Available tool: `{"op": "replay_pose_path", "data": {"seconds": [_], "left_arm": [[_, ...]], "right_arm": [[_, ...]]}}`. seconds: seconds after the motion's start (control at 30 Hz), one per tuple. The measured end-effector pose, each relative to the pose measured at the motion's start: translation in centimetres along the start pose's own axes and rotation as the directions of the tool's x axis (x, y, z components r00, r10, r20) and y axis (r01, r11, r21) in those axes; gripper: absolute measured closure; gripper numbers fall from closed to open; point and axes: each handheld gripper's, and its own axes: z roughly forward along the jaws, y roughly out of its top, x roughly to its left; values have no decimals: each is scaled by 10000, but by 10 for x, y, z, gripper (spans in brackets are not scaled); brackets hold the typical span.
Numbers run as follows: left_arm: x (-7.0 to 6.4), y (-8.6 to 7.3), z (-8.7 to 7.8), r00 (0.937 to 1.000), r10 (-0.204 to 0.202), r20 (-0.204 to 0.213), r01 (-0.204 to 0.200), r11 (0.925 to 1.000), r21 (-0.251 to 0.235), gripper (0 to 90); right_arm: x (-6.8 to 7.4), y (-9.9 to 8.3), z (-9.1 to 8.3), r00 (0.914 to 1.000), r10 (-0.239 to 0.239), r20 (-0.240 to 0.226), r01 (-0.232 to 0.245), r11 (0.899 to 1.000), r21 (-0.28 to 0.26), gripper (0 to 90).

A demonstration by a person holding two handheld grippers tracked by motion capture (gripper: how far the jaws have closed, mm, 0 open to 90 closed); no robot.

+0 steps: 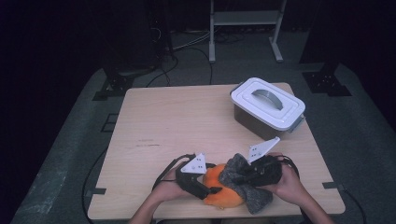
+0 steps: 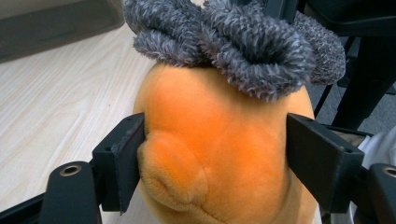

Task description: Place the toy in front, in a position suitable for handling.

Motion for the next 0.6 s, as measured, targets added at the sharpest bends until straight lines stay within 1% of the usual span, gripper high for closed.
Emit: {"op": "replay_pose_path", "data": {"seconds": [0.03,0.23,0.33,0.4,0.47,0.5,0.6], "left_arm": [[-1,0,0,10000,32,-17,-32,10000,-23,258],[-2,-1,-1,10000,36,-47,-36,10000,-27,259],[-4,0,-1,10000,2,-53,-2,10000,-12,231],[-6,0,-1,9999,110,-111,-110,9999,-1,232],[-6,0,-1,9999,99,-128,-99,10000,-6,235],[-6,0,-1,9999,82,-130,-82,10000,-6,235],[-5,-1,-1,9999,91,-66,-92,9999,-131,239]], "right_arm": [[0,0,-1,10000,-16,-13,16,10000,12,738],[2,2,-1,10000,-19,33,19,10000,94,738],[4,2,-1,10000,-42,79,41,9999,134,739],[5,1,-1,10000,-3,75,1,9999,156,738],[5,2,-3,10000,10,60,-11,9998,193,740],[5,3,-5,9999,-51,142,49,9999,127,741],[6,9,-9,9998,-123,146,125,9999,-104,744]]}}
